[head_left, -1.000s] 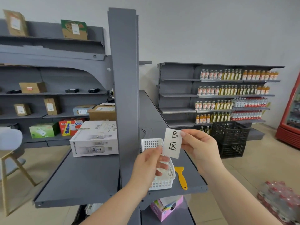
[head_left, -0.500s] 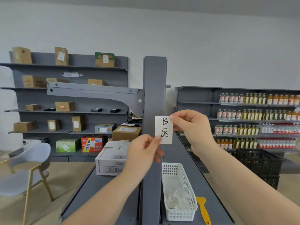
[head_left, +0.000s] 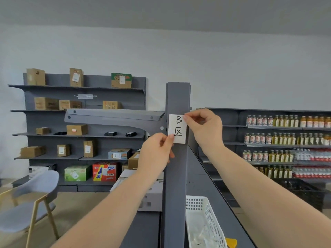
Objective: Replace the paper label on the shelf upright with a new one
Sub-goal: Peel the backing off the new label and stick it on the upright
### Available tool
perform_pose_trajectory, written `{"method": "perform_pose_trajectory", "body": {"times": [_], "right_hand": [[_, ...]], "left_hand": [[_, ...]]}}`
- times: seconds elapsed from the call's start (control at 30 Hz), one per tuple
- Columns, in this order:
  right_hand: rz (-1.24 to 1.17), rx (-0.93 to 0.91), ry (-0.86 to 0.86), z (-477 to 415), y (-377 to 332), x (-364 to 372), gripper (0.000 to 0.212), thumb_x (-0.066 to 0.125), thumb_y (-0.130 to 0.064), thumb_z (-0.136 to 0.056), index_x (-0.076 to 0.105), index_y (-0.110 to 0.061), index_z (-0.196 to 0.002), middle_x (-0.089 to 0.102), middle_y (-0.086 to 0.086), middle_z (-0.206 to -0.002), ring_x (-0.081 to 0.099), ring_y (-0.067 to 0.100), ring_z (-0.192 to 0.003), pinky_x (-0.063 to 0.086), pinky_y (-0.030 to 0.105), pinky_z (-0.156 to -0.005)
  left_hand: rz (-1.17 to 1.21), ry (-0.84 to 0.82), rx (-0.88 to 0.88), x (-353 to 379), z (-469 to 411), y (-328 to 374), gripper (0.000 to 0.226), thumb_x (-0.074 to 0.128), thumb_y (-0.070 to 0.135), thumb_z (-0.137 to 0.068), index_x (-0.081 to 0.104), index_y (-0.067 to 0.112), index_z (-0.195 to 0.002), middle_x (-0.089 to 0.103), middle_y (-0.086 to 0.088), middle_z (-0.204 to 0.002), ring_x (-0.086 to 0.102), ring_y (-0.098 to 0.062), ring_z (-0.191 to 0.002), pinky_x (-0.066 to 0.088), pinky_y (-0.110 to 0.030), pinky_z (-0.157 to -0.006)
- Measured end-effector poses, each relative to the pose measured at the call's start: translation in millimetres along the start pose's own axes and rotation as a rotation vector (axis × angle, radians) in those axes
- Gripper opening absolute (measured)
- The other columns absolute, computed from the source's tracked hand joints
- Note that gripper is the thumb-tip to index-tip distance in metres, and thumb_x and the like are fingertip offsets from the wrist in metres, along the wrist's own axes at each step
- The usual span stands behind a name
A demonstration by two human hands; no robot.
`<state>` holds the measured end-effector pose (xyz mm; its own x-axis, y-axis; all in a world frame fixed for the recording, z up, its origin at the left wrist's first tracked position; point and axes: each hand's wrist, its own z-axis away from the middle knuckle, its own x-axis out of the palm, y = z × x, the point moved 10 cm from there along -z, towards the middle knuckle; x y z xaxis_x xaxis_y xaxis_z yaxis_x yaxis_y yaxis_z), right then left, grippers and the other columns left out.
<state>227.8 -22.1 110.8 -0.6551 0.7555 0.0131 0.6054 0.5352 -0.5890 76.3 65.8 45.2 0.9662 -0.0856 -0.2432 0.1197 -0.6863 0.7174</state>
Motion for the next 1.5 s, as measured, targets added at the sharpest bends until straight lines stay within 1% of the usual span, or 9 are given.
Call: {"method": "perform_pose_trajectory", "body": {"times": [0.2,0.7,0.9,1.0,1.07,1.2,1.37,1.43,1.5], "right_hand": [[0.058,-0.087,-0.002,0.2,-1.2,1.4,0.01,0.074,-0.017,-0.08,0.07,-0.024,-0.075,0.069,0.0,-0.084,0.063,0.019,-0.08,0.055,0.04,-0.074],[0.081,-0.125,-0.021,-2.7,2.0,3.0,0.005,0.073,-0.018,-0.082,0.07,-0.02,-0.079,0.068,-0.003,-0.084,0.059,0.009,-0.075,0.05,0.024,-0.066],[-0.001,-0.01,-0.063,-7.6,9.2,3.2,0.01,0.076,-0.013,-0.079,0.067,-0.019,-0.08,0.069,0.01,-0.083,0.058,0.019,-0.07,0.055,0.034,-0.069],[-0.044,0.02,-0.121,-10.5,9.6,5.8,0.015,0.077,-0.012,-0.077,0.064,-0.019,-0.081,0.063,0.013,-0.08,0.054,0.02,-0.068,0.053,0.036,-0.066],[-0.043,0.028,-0.124,-13.9,8.2,7.7,0.018,0.078,-0.018,-0.076,0.061,-0.021,-0.079,0.061,0.012,-0.078,0.053,0.022,-0.066,0.053,0.042,-0.065],[-0.007,0.017,-0.121,-19.6,3.6,16.3,0.027,0.079,-0.023,-0.074,0.053,-0.016,-0.078,0.051,0.009,-0.073,0.045,0.02,-0.065,0.045,0.037,-0.06],[-0.052,0.106,-0.183,-23.8,16.3,21.5,0.026,0.07,-0.017,-0.084,0.046,-0.017,-0.074,0.053,0.016,-0.075,0.05,0.025,-0.068,0.045,0.033,-0.054],[-0.104,0.165,-0.235,-23.9,20.1,22.6,0.022,0.066,-0.014,-0.087,0.047,-0.015,-0.077,0.058,0.021,-0.079,0.056,0.027,-0.07,0.05,0.025,-0.049],[-0.126,0.178,-0.256,-22.6,21.2,21.6,0.019,0.067,-0.013,-0.087,0.05,-0.013,-0.079,0.063,0.018,-0.075,0.059,0.024,-0.064,0.052,0.024,-0.049]], "left_hand": [[-0.079,0.027,0.003,1.6,-8.6,-4.0,0.04,0.049,0.046,-0.093,0.063,0.011,-0.077,0.067,-0.001,-0.054,0.064,-0.017,-0.054,0.058,-0.043,-0.069],[-0.216,0.113,0.079,-2.2,-12.4,-0.1,0.037,0.052,0.047,-0.091,0.062,0.018,-0.07,0.068,-0.001,-0.062,0.066,-0.018,-0.059,0.056,-0.04,-0.065],[-0.266,0.168,0.067,-11.9,-12.8,-5.4,0.044,0.057,0.057,-0.083,0.051,0.021,-0.059,0.063,0.0,-0.056,0.062,-0.016,-0.058,0.051,-0.032,-0.056],[-0.217,0.168,0.127,-24.5,-16.4,2.7,0.033,0.062,0.057,-0.081,0.054,0.024,-0.078,0.063,0.004,-0.063,0.061,-0.009,-0.059,0.049,-0.025,-0.055],[-0.106,0.167,0.17,-29.9,-25.6,16.7,0.032,0.06,0.055,-0.083,0.05,0.028,-0.097,0.067,0.001,-0.067,0.065,-0.012,-0.059,0.057,-0.033,-0.059],[-0.055,0.144,0.185,-24.0,-48.3,40.2,0.058,0.063,0.055,-0.081,0.04,0.027,-0.127,0.071,-0.005,-0.065,0.068,-0.017,-0.052,0.059,-0.039,-0.056],[-0.017,0.084,0.182,-18.5,-53.8,38.5,0.055,0.065,0.046,-0.085,0.043,0.029,-0.133,0.07,-0.003,-0.065,0.063,-0.007,-0.042,0.052,-0.022,-0.04],[0.034,0.037,0.187,-16.8,-54.5,37.9,0.054,0.064,0.038,-0.088,0.043,0.03,-0.137,0.071,-0.002,-0.065,0.064,-0.005,-0.041,0.049,-0.017,-0.039],[0.039,0.008,0.198,-15.9,-54.5,36.4,0.057,0.064,0.033,-0.089,0.041,0.031,-0.142,0.071,-0.001,-0.065,0.065,-0.004,-0.043,0.049,-0.013,-0.041]]}}
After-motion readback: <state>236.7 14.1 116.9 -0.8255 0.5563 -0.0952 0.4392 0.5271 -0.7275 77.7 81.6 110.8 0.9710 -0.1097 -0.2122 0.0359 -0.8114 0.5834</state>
